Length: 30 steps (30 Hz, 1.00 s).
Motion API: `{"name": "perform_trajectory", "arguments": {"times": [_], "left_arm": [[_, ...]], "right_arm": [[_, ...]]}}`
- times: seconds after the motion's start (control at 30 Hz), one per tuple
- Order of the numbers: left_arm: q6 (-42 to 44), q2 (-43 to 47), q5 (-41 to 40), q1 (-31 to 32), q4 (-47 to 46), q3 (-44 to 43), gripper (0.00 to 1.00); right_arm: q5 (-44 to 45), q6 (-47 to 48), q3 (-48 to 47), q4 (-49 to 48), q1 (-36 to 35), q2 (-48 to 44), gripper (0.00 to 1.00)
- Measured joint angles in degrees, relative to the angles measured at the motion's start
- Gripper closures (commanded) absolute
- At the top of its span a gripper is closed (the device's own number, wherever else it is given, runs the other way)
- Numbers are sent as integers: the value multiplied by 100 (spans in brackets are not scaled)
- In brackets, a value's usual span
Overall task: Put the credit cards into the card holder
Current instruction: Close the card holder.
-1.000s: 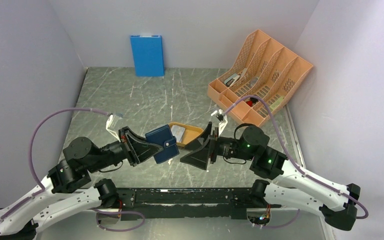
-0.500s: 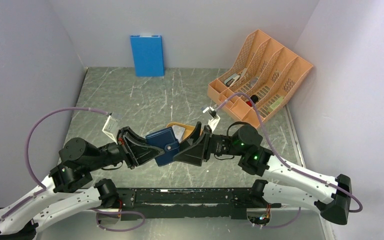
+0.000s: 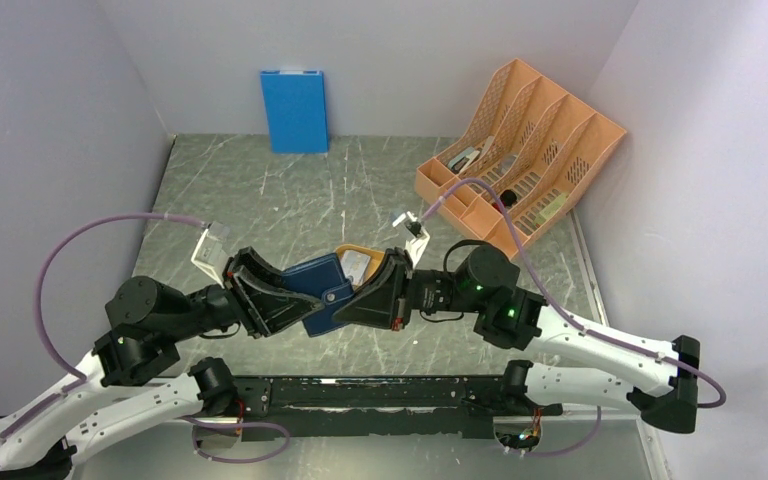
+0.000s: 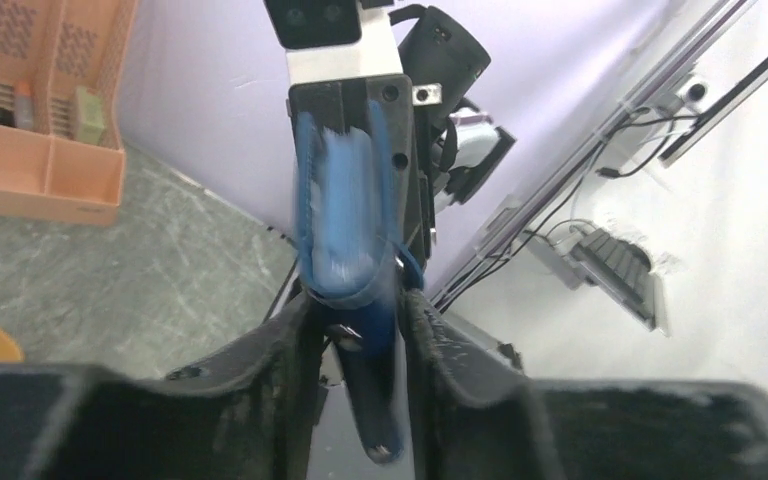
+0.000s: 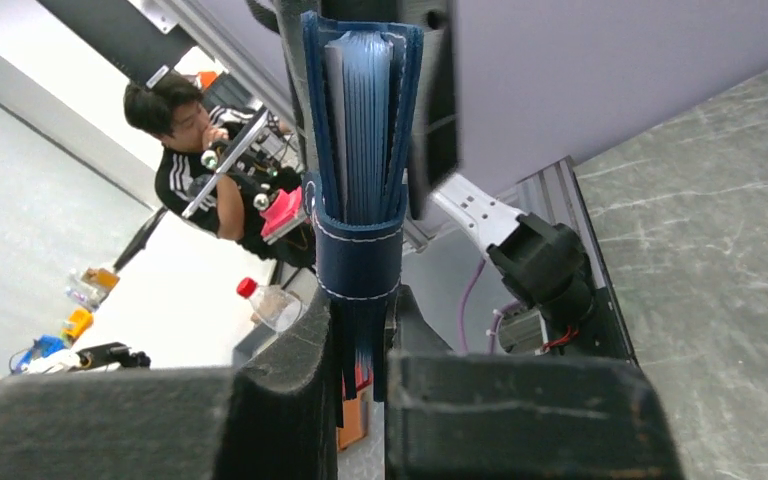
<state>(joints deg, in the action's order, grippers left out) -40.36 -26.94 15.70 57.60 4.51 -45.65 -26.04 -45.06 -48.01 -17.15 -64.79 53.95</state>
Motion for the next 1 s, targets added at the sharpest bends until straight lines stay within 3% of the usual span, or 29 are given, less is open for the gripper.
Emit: {"name": "perform_trajectory", "arguments": {"times": [0.03,0.1,0.57,0.73,0.87,1.0], "left_arm": [[22,2,9,0,-74,-28,38],[7,-42,33,0,-186,-28,33],[-306,175,109,0,-629,448,25],[-315,247,79,0,-632,448,29],[-313,264,9,0,-544,448,43],[-319,286,-37,0,-514,459,46]], "right_arm": [[118,116,-125,144,-94,9,100],[332,387,-367,411,-345,70,100],[1139,1207,-199,988,-503,-76,100],[1145,1235,-162,931,-503,-125,100],[1147,1196,31,789,-505,-271,100],[1172,1097,227,623,-505,-507,100]]}}
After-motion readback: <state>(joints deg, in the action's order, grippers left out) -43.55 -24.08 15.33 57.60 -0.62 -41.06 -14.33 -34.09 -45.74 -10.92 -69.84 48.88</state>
